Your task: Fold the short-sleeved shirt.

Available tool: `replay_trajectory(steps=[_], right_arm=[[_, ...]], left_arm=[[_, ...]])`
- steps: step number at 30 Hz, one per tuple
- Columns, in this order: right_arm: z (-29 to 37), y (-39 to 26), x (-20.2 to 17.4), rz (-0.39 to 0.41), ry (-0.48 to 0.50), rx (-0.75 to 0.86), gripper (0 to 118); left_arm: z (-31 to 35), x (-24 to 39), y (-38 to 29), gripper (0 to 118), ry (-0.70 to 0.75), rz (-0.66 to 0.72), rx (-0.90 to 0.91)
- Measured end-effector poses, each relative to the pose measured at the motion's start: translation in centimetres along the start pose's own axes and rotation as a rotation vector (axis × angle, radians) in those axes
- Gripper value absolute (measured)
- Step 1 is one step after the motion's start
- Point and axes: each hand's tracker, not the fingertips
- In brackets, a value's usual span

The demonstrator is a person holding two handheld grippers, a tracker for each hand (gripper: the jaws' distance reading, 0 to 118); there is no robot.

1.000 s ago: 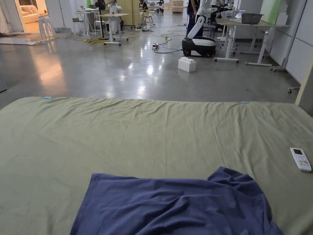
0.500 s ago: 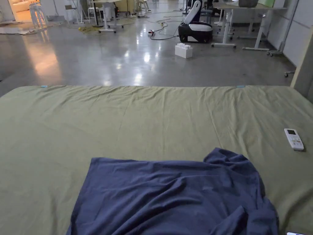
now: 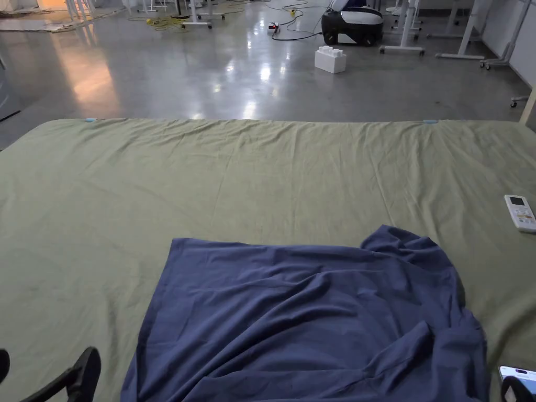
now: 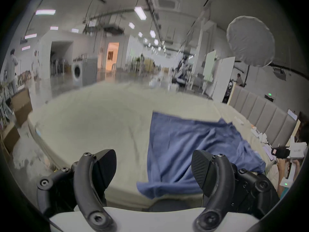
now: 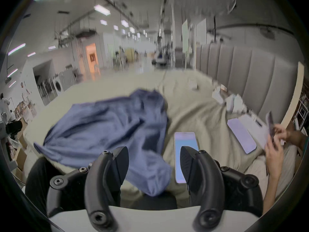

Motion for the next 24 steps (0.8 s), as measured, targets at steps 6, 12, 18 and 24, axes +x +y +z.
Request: replay_trajectory(steps=[6,12,18,24], right_arm=[[0.3,3.1,-3.1,0.078,0.023,0.079,67],[0.2,3.8,-4.1,0.121,0.054,0.092,66],[0.1,3.2,-3.6,0.101,0.02,0.068,8],[0.1,3.4,-3.1,0.074,0.013,0.061,0]], left_arm=[[1.7,4.1,3.7,93,-0.059,-0.08,0.135],[1.0,5.3,4.7,86,-0.15,-0.1,0.139],[1.0,5.0,4.2,4,-0.189,-0.057,0.088],[0.6,4.1,3.9,0,-0.169,-0.05,0.049]])
